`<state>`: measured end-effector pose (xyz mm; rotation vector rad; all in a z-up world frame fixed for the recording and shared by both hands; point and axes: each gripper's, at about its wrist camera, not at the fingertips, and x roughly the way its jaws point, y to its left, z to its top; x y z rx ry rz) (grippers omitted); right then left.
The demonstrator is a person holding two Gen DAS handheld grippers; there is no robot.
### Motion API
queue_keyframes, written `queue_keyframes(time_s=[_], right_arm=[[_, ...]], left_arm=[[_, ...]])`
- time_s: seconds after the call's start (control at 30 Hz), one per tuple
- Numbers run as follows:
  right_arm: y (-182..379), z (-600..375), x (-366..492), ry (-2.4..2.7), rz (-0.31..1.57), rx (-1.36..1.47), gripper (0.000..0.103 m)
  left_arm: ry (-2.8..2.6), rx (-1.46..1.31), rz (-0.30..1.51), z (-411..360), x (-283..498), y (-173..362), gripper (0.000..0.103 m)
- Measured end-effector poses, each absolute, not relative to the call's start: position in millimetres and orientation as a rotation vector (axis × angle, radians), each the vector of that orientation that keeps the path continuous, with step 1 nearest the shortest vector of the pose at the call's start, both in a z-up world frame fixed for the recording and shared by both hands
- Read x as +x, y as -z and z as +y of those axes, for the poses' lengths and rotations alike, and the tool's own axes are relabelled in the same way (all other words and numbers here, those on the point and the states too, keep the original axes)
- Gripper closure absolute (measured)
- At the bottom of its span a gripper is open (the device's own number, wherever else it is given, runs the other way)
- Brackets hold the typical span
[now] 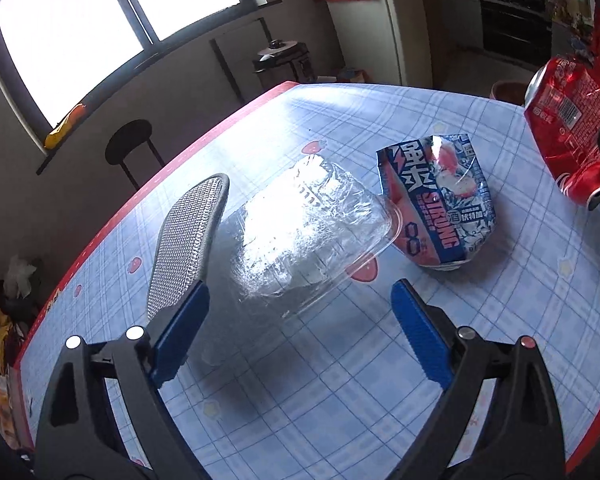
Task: Collect trash
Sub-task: 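Grasp the grey mesh sponge with the left gripper while the right holds the can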
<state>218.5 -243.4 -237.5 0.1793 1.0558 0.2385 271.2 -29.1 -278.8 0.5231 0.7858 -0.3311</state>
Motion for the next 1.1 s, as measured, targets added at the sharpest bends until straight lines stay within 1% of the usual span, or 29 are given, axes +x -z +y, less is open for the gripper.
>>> queue_keyframes(time_s=[0.1, 0.23, 0.33, 0.37, 0.4, 0.43, 0.63, 0.8, 0.87, 0.93, 0.97, 1.0, 1.03, 1.07, 1.1], right_arm=[[237.6, -246.0, 218.7, -0.236, 1.055, 0.182, 0.074], [238.9, -249.7, 221.6, -0.228, 1.057, 0.191, 0.074], [240.4, -249.0, 224.5, -0.230, 1.059, 0.192, 0.074], [240.9, -247.9, 225.2, -0.231, 1.060, 0.192, 0.074], [241.3, -247.0, 225.8, -0.233, 1.061, 0.192, 0.074], [241.5, -246.2, 226.4, -0.235, 1.062, 0.193, 0.074], [242.5, -246.5, 228.2, -0.232, 1.068, 0.194, 0.074], [242.3, -247.6, 228.8, -0.227, 1.069, 0.196, 0.074], [241.3, -246.8, 227.9, -0.228, 1.069, 0.195, 0.074], [240.3, -247.1, 227.3, -0.227, 1.069, 0.194, 0.074], [240.4, -248.0, 226.5, -0.227, 1.069, 0.195, 0.074], [239.8, -248.3, 226.1, -0.225, 1.068, 0.196, 0.074], [239.0, -249.0, 225.7, -0.225, 1.066, 0.198, 0.074], [237.8, -249.8, 225.4, -0.225, 1.064, 0.198, 0.074], [236.5, -250.0, 224.8, -0.227, 1.059, 0.198, 0.074]], left_arm=[[0.303, 0.414, 0.758, -16.1, 278.0, 266.9, 0.015], [0.224, 0.210, 0.711, 27.5, 295.0, 242.4, 0.015], [0.211, 0.180, 0.757, 45.4, 315.3, 243.3, 0.016], [0.220, 0.192, 0.774, 47.6, 320.5, 246.5, 0.023], [0.213, 0.213, 0.794, 49.4, 325.6, 251.3, 0.035], [0.199, 0.229, 0.812, 51.5, 329.1, 256.4, 0.039], [0.204, 0.265, 0.843, 58.0, 332.9, 272.7, 0.038], [0.224, 0.341, 0.845, 47.0, 333.5, 278.9, 0.031], [0.225, 0.348, 0.844, 45.9, 331.6, 280.1, 0.032], [0.224, 0.326, 0.854, 49.7, 334.7, 280.0, 0.047], [0.219, 0.313, 0.866, 51.3, 335.9, 279.7, 0.064], [0.210, 0.297, 0.862, 54.5, 336.8, 277.5, 0.074], [0.199, 0.281, 0.852, 57.3, 335.9, 273.7, 0.077], [0.191, 0.263, 0.845, 60.5, 335.4, 269.5, 0.083], [0.198, 0.232, 0.840, 64.9, 334.7, 264.6, 0.084]])
